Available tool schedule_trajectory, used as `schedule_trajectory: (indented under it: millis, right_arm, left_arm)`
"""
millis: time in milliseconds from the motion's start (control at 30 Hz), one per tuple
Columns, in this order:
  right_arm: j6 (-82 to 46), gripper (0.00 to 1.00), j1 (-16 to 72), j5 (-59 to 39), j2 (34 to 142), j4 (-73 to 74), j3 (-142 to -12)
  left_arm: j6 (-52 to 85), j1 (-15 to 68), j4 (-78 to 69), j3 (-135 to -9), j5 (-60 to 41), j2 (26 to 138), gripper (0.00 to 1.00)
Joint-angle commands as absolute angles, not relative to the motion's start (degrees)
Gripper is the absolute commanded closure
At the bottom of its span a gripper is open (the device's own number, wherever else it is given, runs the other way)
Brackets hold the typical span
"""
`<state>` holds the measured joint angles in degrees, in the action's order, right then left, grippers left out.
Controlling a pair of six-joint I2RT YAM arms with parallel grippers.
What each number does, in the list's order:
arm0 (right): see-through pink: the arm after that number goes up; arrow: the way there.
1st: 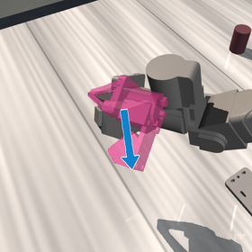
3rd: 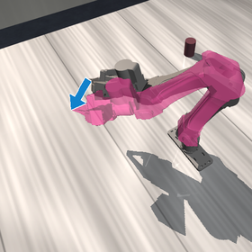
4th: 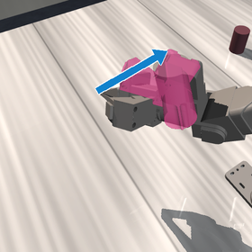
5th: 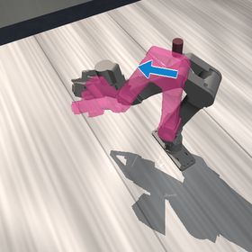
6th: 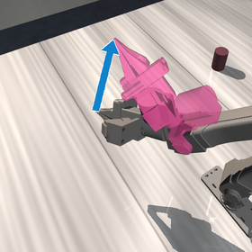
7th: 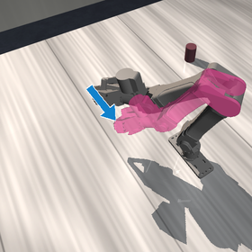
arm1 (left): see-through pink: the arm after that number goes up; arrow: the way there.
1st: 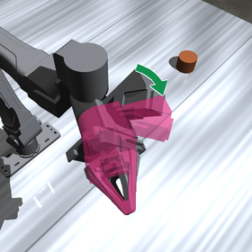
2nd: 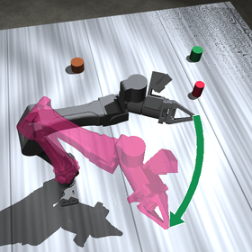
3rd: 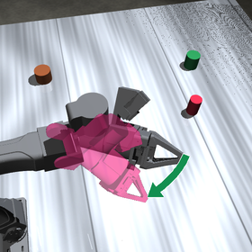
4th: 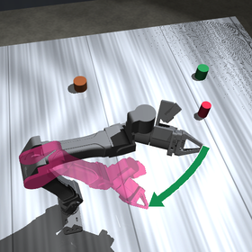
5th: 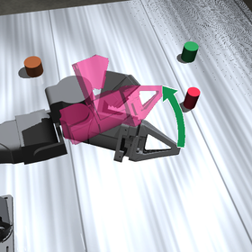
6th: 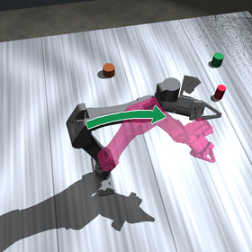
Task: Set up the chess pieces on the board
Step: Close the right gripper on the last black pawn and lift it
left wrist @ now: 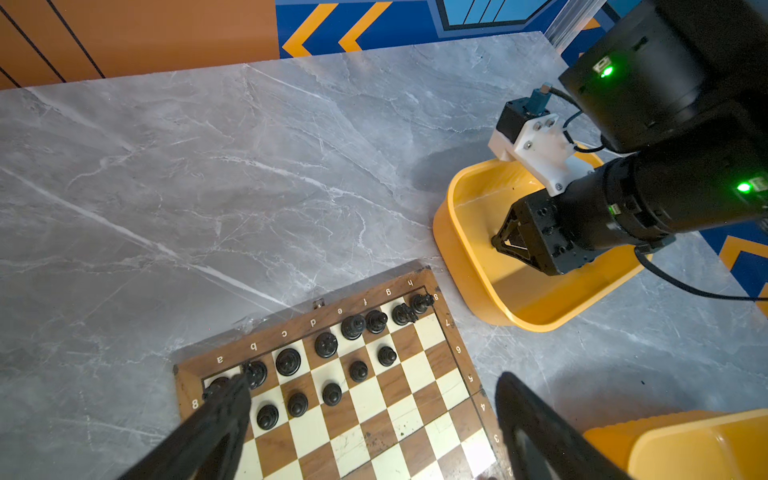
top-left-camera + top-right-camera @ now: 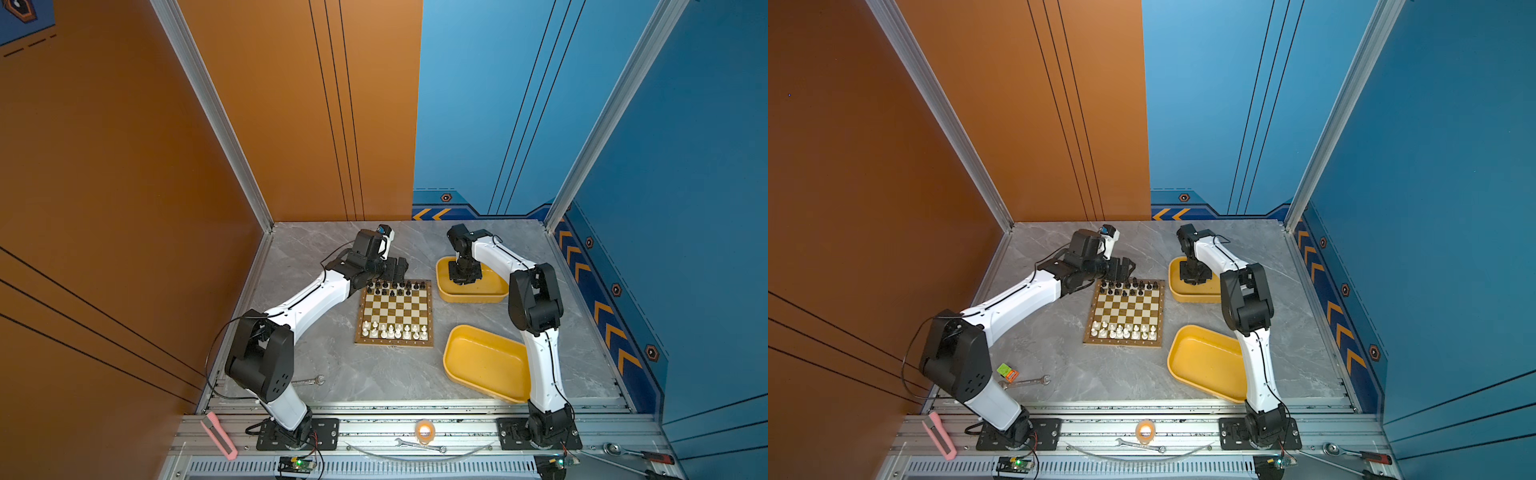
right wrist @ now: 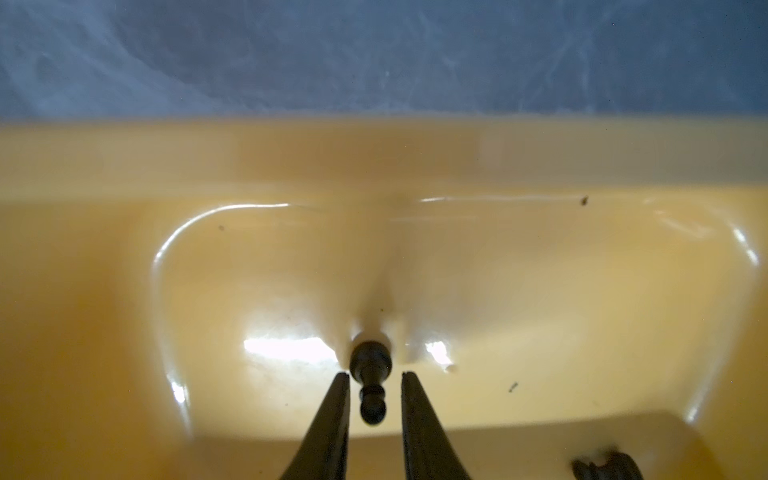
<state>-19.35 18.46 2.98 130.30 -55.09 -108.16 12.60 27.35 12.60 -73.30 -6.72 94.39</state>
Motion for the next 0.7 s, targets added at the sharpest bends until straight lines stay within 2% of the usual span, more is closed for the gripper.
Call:
schedule_trajectory:
  millis: [0,667]
  right_arm:
    - [-20.3,0.75,18.4,2.2,132.1,-54.5,-109.2]
    - [-21.0,0.79,17.7,1.8,133.1,-54.7,-112.0]
  left_arm:
    - [11.1,27.3,14.4,-75.6,-6.5,94.9,0.07]
    - [10.4,26.8,14.8,-75.9,-5.3,94.6,0.08]
